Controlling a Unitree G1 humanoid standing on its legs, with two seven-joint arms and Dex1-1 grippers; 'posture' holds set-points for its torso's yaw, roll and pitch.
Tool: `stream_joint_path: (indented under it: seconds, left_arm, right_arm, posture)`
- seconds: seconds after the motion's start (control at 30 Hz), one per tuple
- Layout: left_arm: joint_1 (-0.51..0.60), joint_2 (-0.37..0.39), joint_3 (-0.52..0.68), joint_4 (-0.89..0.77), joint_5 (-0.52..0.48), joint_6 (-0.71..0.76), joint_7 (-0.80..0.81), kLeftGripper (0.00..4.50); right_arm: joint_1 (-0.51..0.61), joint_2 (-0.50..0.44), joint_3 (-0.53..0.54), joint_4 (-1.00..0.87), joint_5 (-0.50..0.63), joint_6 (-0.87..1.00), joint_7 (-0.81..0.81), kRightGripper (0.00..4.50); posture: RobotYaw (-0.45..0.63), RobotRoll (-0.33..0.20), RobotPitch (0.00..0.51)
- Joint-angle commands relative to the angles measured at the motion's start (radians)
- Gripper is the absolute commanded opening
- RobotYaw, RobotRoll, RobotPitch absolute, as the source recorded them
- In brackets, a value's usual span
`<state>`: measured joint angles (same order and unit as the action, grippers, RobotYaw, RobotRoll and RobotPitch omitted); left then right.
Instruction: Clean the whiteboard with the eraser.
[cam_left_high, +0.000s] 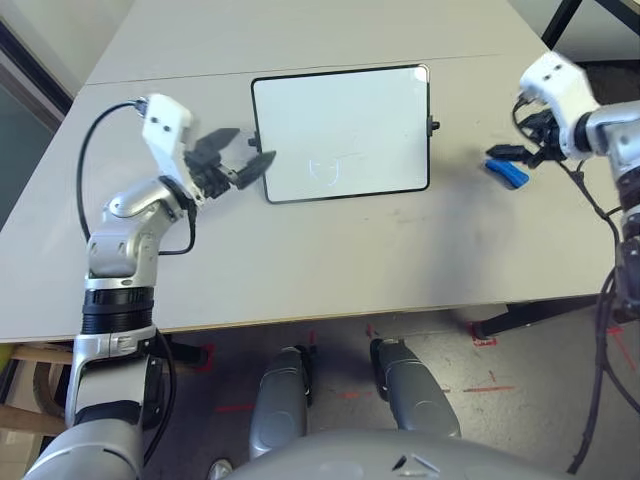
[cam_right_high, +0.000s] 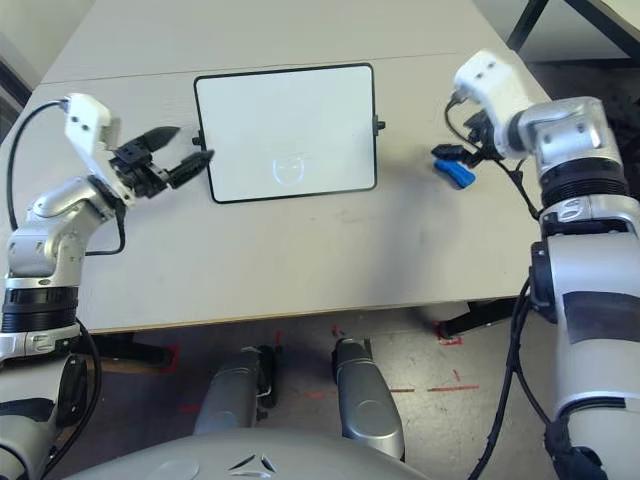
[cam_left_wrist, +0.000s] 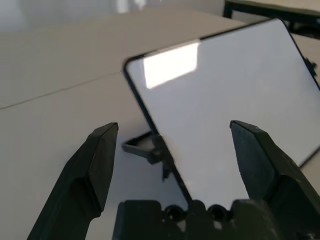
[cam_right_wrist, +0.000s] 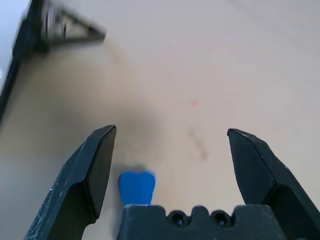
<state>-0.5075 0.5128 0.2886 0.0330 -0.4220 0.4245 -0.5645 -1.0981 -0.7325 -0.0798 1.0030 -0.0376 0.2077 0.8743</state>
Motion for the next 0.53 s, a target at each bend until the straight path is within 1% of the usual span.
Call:
stream_joint_path:
  seconds: [0.03,0.17,0.23,0.4,0.53]
  left_arm:
    - [-0.004,-0.019,0.072,0.005,0.017,-0.012,0.137,4.50]
    - [-0.007,-0.024,0.127,0.056,0.063,-0.055,0.276,4.50]
    - [-0.016,-0.017,0.144,0.101,0.088,-0.083,0.329,4.50]
    - [-0.038,0.006,0.176,0.217,0.129,-0.152,0.411,4.50]
    - [-0.046,0.019,0.177,0.282,0.138,-0.195,0.423,4.50]
  right_arm:
    - [0.071,0.006,-0.108,-0.007,0.099,-0.077,-0.062,4.47]
    - [0.135,0.040,-0.221,-0.006,0.193,-0.164,-0.154,4.47]
    - [0.154,0.053,-0.257,0.007,0.222,-0.196,-0.189,4.47]
    - [0.202,0.073,-0.298,0.018,0.269,-0.254,-0.210,4.47]
    - [0.222,0.084,-0.317,0.020,0.299,-0.283,-0.211,4.47]
  posture:
    - [-0.10,0.000,0.206]
    - [-0.09,0.000,0.217]
    - [-0.09,0.000,0.219]
    - [-0.10,0.000,0.217]
    - [-0.10,0.000,0.207]
